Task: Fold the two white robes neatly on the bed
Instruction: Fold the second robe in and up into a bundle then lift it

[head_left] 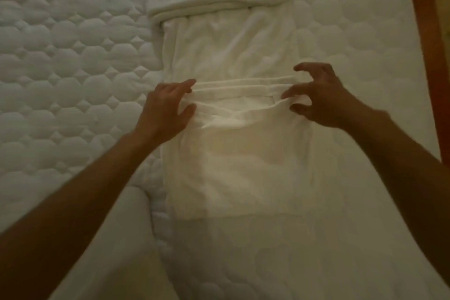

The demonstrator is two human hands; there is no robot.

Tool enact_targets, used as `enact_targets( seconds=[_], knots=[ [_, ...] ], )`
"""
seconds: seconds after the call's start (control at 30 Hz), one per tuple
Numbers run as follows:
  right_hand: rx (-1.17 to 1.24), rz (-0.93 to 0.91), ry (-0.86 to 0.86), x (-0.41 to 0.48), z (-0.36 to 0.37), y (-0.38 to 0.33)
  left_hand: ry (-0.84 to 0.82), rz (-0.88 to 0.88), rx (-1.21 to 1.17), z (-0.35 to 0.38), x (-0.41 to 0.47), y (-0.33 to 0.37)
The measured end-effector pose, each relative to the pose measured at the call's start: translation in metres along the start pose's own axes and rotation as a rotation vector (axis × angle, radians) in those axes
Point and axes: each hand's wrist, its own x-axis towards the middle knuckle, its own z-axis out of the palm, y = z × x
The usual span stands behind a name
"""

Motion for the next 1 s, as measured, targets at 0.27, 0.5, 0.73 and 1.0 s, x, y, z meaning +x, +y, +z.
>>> enact_targets(
  seconds=[0.27, 0.5, 0.73, 1.0],
  knots=[
    [0.127, 0.288, -0.021, 0.028, -0.014, 0.024, -0.227, 0.018, 0.113, -0.013, 0.016, -0.023],
    [0.426, 0.547, 0.322, -0.022, 0.052, -0.006, 0.269, -0.395, -0.119, 0.030, -0.031, -0.011],
    [0.811, 0.714, 0.051, -0.136, 0.088, -0.039, -0.055, -0.695, -0.661, 0.054, -0.156, 0.029],
    [0.884, 0.592, -0.189, -0.159, 0.053, -0.051, -0.271, -0.436, -0.604, 0.023, -0.169, 0.018]
  ],
)
